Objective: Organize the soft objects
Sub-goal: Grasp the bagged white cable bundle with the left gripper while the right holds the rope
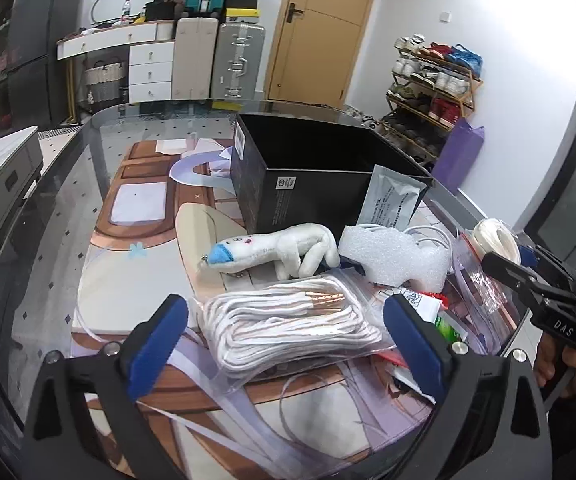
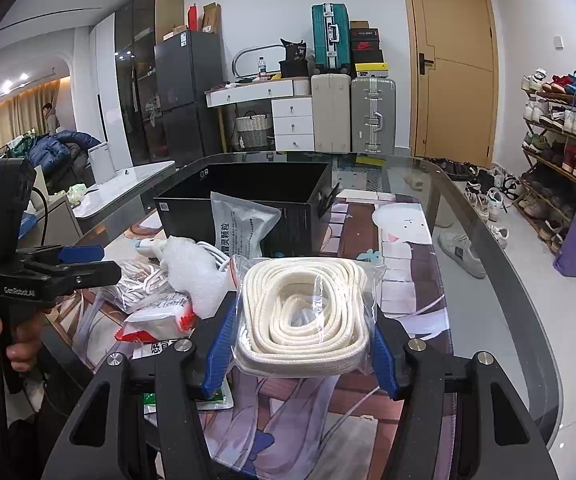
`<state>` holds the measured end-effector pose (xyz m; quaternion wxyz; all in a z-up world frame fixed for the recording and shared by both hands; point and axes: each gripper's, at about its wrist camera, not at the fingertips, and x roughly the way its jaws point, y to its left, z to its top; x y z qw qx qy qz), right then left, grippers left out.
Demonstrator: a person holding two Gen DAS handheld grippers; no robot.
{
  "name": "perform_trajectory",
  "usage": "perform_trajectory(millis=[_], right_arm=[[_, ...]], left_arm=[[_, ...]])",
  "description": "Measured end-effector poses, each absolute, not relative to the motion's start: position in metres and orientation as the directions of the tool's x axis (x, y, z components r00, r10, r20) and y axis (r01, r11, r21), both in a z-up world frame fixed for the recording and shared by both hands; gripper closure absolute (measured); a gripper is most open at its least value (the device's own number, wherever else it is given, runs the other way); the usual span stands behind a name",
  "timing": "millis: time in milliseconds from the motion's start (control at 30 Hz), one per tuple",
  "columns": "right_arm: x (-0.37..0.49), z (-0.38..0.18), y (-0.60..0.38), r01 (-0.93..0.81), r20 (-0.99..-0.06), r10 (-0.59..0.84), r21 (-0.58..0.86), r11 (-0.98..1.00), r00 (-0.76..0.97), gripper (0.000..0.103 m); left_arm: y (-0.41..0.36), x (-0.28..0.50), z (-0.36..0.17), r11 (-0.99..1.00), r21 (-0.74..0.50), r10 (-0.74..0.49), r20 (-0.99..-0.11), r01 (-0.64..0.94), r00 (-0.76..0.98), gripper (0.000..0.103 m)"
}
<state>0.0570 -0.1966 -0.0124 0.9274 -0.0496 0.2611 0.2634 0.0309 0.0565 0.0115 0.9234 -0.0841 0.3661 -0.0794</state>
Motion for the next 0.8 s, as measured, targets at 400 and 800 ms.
perform_trajectory(millis=[400,800], right_arm=[[0.061,-0.016,-0.199,-0.505,-0.523,0.454,0.05,0.861,0.721,0.044],[0.06,-0.016,-0.198,-0.508,-0.521,0.456,0.05,0.86,0.722,0.044]], left_arm=[[0.045,0.052,-0.012,0.98,-0.187,-0.187,-0.725,0.071,0.663,0.009],[0.049,0.036,-0.003,0.992,-0.11,-0.115,-0.679,0.054,0.725,0.068]])
